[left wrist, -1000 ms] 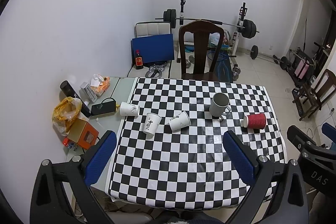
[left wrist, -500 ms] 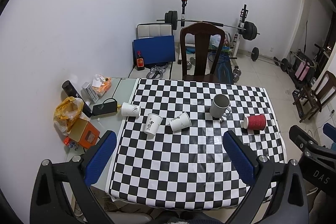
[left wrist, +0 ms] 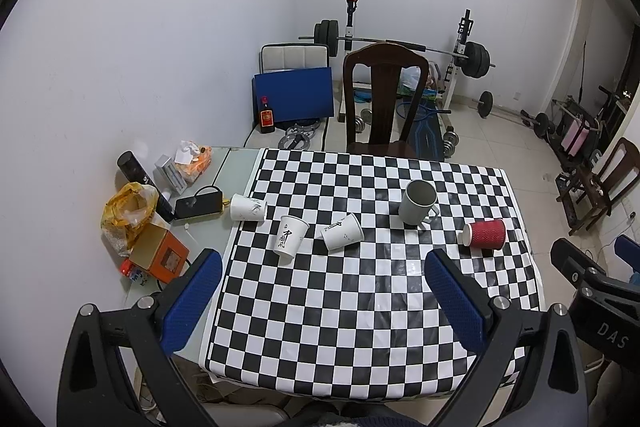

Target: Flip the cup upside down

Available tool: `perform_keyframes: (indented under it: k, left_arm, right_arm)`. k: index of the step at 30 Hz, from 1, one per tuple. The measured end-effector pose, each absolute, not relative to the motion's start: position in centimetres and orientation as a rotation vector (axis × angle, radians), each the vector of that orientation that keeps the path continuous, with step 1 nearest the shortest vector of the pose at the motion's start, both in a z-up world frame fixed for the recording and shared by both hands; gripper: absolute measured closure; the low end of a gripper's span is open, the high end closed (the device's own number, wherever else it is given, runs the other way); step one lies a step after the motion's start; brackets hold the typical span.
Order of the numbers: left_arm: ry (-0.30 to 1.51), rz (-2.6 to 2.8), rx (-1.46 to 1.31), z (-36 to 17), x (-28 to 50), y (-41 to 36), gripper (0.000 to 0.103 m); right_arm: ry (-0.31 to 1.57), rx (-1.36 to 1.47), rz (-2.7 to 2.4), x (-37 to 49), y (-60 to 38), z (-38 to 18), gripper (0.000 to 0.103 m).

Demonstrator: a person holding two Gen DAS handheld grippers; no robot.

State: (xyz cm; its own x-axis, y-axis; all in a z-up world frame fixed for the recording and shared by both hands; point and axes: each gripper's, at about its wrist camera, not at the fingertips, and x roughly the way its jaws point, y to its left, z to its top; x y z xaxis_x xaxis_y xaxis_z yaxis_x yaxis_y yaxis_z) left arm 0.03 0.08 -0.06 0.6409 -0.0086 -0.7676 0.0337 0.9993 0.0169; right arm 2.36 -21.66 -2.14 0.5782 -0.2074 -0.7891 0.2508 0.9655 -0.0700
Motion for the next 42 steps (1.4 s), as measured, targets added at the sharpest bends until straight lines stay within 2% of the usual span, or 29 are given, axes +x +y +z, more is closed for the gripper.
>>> perform_keyframes:
  k: [33, 38, 42]
  left_arm:
    - [0.879, -0.031, 0.024, -0.1, 1.0, -0.6, 0.000]
    - [0.890, 0.027, 0.013, -1.4, 2.0, 0.3, 0.000]
    - [0.932, 0.133, 0.011, -4.8, 4.7, 2.7, 0.000]
  right_arm:
    - [0.920, 0.049, -0.266, 3.0, -21.5, -2.3, 0.000]
    - [0.945, 0.068, -0.270, 3.5, -21.4, -2.3, 0.000]
    - [1.000, 0.087, -0.253, 6.6, -21.1, -5.4, 0.000]
